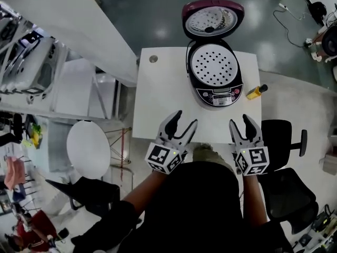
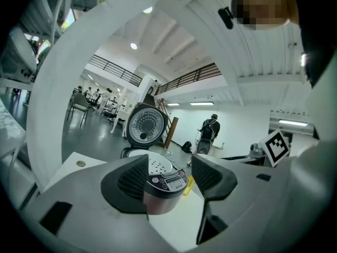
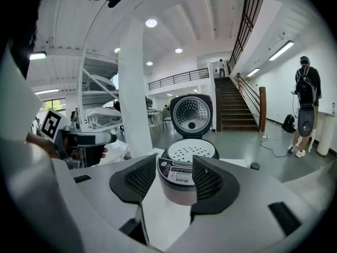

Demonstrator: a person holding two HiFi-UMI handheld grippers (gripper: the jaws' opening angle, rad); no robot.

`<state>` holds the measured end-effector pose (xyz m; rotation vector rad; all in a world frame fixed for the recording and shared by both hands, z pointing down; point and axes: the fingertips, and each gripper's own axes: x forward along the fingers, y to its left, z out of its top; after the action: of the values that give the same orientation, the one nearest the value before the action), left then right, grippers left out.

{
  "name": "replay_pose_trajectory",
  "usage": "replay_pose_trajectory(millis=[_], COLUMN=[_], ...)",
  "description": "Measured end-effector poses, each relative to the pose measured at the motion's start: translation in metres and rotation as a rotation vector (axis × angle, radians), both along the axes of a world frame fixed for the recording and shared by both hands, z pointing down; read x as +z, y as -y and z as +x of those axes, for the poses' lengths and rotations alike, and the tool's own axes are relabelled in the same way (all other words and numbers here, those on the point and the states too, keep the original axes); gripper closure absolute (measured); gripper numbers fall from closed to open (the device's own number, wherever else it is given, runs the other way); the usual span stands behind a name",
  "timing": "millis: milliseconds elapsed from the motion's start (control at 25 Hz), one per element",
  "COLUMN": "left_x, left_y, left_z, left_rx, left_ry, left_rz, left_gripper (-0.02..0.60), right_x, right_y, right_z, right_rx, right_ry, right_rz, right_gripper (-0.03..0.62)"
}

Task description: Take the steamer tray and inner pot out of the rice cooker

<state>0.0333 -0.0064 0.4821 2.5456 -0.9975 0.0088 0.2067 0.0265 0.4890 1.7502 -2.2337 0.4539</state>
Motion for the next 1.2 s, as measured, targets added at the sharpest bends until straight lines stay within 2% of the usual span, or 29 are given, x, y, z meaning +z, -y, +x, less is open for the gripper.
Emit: replay_pose_trajectory(millis=[240, 600, 800, 1000, 1200], left_x=[0.004, 0.006, 0.017, 0.029, 0.048], left_y=[0.022, 0.057, 0.088, 0.12, 0.15], left_z=[0.026, 0.053, 0.055, 0.051, 0.052], left_rx=[-0.075, -0.174, -0.186, -0.165, -0.157], left_ry=[0.027, 0.06, 0.077, 0.103, 0.131], left_rz=[-0.016, -0.045, -0.072, -0.113, -0.143], left_gripper=[0.348, 0.348, 0.348, 0.346, 0.346], right_x=[0.007, 0.015, 0.02, 0.02, 0.02], right_y=[0.026, 0.066, 0.094, 0.121, 0.154], right_z=[0.035, 0.065, 0.077, 0.073, 0.074], right_rx=[-0.046, -0.122, -0.095, -0.059, -0.058], right_ry=[0.037, 0.079, 0.089, 0.112, 0.084], right_rz=[-0.012, -0.039, -0.056, -0.096, -0.071], right_gripper=[0.408, 0.408, 0.408, 0.408, 0.408])
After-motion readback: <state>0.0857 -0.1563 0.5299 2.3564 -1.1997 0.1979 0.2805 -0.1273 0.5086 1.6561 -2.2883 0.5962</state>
